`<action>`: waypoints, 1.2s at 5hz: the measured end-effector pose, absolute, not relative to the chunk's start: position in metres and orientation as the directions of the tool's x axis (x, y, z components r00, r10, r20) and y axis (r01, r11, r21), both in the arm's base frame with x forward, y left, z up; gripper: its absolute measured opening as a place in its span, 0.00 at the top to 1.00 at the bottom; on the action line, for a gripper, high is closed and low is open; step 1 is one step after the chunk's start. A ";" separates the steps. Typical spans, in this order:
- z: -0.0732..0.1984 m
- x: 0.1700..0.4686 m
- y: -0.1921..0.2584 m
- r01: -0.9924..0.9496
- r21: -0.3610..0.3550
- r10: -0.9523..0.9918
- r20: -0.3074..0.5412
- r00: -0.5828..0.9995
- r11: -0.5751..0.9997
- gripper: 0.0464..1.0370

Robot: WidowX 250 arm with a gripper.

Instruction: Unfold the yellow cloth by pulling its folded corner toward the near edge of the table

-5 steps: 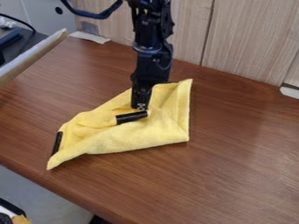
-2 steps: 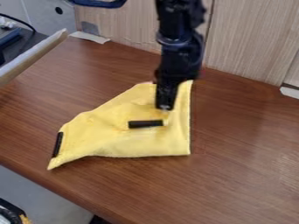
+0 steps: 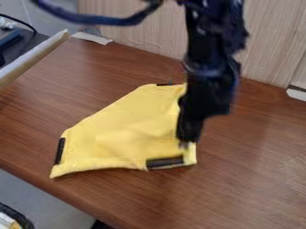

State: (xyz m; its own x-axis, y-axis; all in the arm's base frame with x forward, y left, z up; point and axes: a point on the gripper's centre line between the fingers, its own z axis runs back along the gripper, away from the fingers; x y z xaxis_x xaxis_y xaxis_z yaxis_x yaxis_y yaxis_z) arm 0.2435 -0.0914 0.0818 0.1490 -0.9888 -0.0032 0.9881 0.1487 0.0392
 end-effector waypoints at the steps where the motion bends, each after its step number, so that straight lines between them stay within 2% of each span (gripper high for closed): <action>1: 0.076 0.222 -0.101 0.995 0.026 -0.995 -0.016 0.094 0.093 0.99; 4: 0.040 0.166 -0.119 0.996 -0.081 -0.997 -0.060 -0.052 -0.047 0.99; 5: 0.030 0.157 -0.117 0.992 -0.111 -0.995 -0.084 -0.061 -0.052 0.97; 6: 0.031 0.155 -0.116 0.991 -0.124 -0.994 -0.095 -0.057 -0.045 0.83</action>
